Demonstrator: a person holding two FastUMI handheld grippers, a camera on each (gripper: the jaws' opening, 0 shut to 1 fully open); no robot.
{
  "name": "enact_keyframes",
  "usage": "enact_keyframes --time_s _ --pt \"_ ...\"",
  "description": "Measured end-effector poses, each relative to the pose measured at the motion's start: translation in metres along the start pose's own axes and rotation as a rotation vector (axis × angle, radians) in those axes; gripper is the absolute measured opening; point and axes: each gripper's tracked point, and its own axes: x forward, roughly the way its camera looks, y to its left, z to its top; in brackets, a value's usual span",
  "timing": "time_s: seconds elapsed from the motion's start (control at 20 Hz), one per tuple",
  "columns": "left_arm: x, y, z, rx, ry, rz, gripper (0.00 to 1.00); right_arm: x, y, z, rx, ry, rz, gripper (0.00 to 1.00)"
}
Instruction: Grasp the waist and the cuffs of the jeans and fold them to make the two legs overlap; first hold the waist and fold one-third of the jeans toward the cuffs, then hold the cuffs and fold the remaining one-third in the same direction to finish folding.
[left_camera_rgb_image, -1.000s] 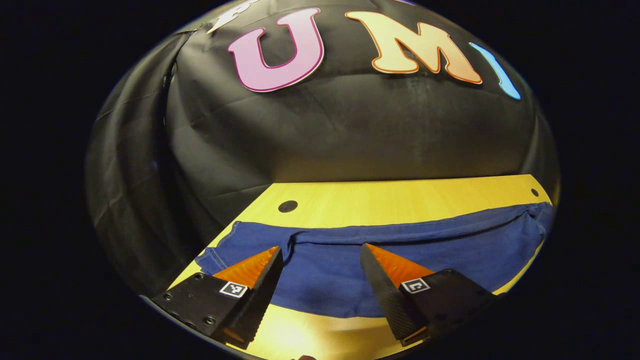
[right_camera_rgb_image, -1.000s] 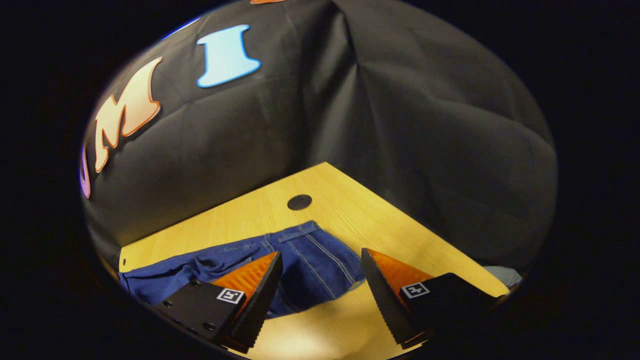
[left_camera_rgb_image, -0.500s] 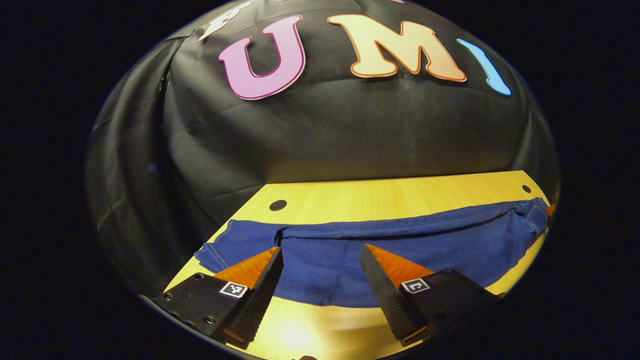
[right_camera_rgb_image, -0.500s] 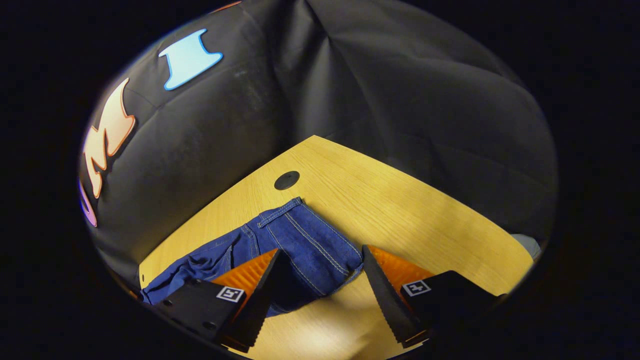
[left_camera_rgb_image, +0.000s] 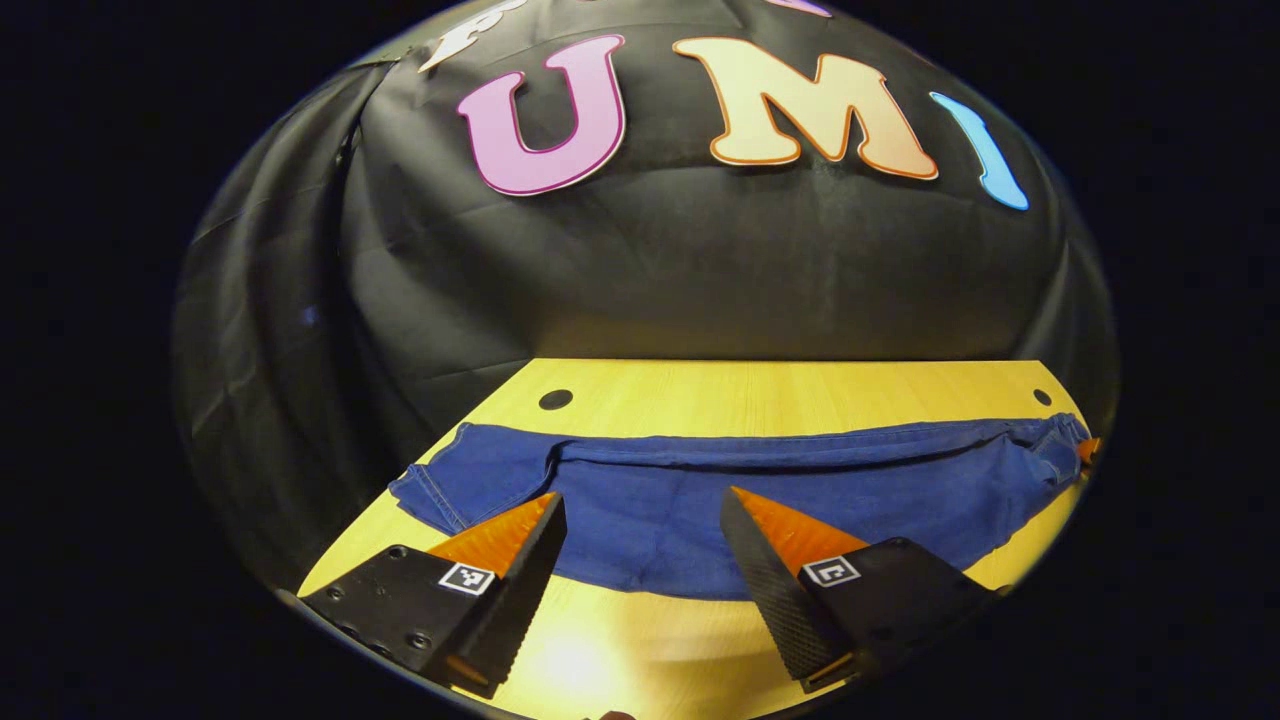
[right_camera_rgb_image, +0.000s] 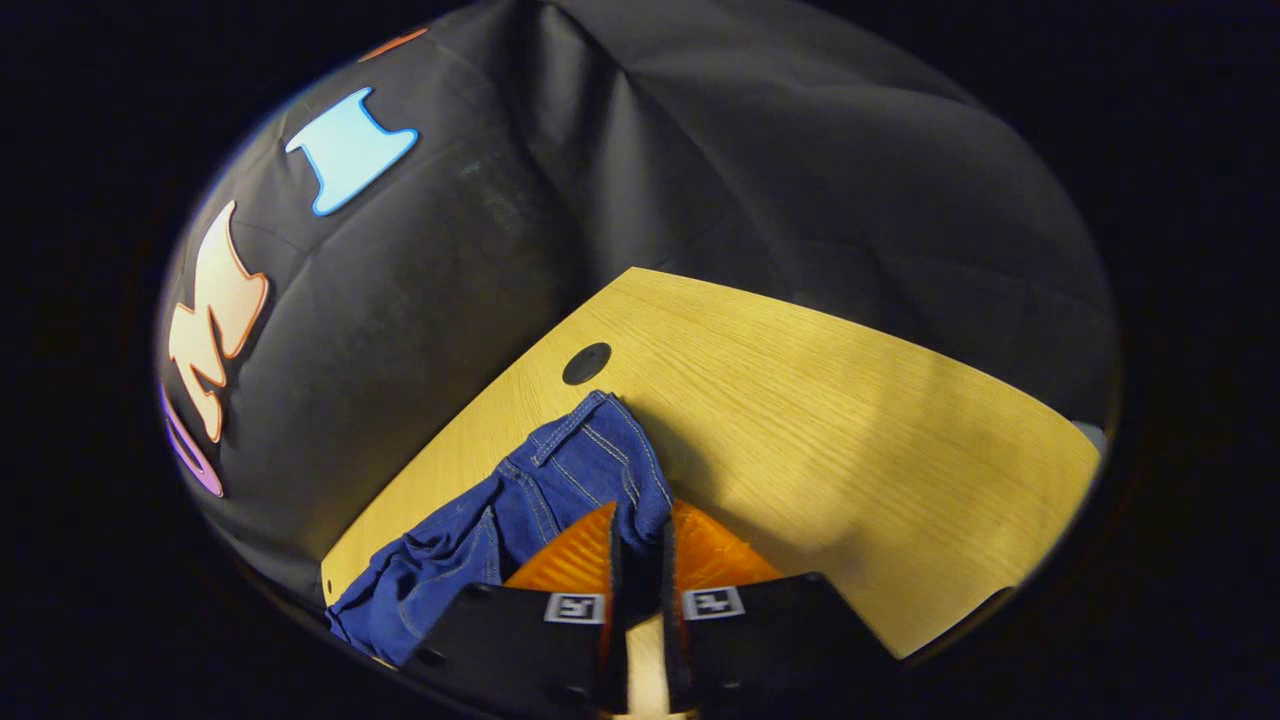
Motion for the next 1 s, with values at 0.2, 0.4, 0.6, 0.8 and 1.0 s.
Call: enact_keyframes --time_s 0.2,0.4,0.6,0.8,1.0 --pt "-0.003 0.013 0.002 -0.002 -0.001 -0.016 0.95 -0.007 0.006 0.006 -0.050 -0.025 -0.023 0.10" --pt "-0.001 0.024 -0.001 -0.003 0.001 -0.054 0.95 -0.038 0.042 0.029 -0.105 -0.092 0.046 0.06" --pt "0.006 0.032 -0.010 -0.023 0.021 -0.116 0.96 -0.077 0.123 0.047 -0.064 -0.149 0.209 0.05" --pt "0.005 0.043 -0.012 -0.040 0.025 -0.171 0.96 -0.114 0.215 0.028 -0.004 -0.139 0.427 0.05" --pt "0.011 0.062 -0.015 -0.040 0.019 -0.196 0.96 -0.136 0.297 -0.033 -0.017 -0.057 0.614 0.05"
